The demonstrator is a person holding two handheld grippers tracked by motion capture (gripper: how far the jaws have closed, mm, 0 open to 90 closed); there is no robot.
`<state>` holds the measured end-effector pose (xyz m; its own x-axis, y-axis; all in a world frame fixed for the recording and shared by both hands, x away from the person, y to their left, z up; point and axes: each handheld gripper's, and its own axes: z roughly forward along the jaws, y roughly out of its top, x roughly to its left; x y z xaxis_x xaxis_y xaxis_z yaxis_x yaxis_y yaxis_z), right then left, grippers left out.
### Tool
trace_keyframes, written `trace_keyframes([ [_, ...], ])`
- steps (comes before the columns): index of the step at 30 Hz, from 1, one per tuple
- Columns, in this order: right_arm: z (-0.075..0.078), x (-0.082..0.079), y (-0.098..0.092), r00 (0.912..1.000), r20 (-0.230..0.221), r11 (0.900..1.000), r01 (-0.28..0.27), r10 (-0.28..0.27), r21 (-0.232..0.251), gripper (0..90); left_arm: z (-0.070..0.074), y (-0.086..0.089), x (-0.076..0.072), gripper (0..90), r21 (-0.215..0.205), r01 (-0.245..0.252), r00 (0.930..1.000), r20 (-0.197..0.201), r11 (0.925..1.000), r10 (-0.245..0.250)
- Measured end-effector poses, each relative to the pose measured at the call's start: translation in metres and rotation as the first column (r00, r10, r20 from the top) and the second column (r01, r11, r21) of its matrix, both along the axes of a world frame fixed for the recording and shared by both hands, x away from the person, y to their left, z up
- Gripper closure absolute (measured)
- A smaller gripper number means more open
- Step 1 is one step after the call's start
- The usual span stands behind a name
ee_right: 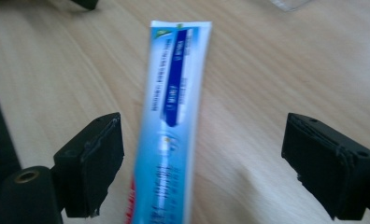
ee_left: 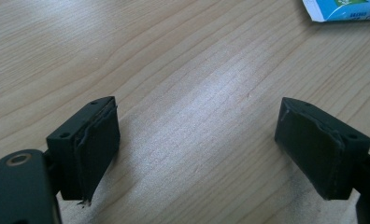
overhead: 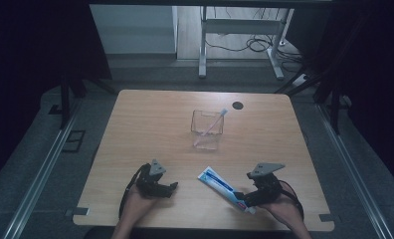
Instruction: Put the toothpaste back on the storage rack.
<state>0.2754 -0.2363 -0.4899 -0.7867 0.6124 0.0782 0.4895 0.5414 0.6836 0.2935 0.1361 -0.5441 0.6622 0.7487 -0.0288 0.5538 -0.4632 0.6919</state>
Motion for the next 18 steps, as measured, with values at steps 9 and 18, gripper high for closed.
trace_keyframes([
  [9, 0.002, 0.001, 0.023, 0.9971, -0.039, 0.998, -0.065, 0.066, 0.008, 36.0, 0.0, 0.0, 0.0, 14.2, 0.0, 0.0, 1.0, 0.0, 1.0, 0.0],
  [18, 0.002, 0.0, 0.044, 0.9812, -0.113, 0.987, -0.159, 0.157, -0.01, 68.3, 0.0, 0.0, 0.0, 14.2, 0.0, 0.0, 1.0, 0.0, 1.0, 0.0],
])
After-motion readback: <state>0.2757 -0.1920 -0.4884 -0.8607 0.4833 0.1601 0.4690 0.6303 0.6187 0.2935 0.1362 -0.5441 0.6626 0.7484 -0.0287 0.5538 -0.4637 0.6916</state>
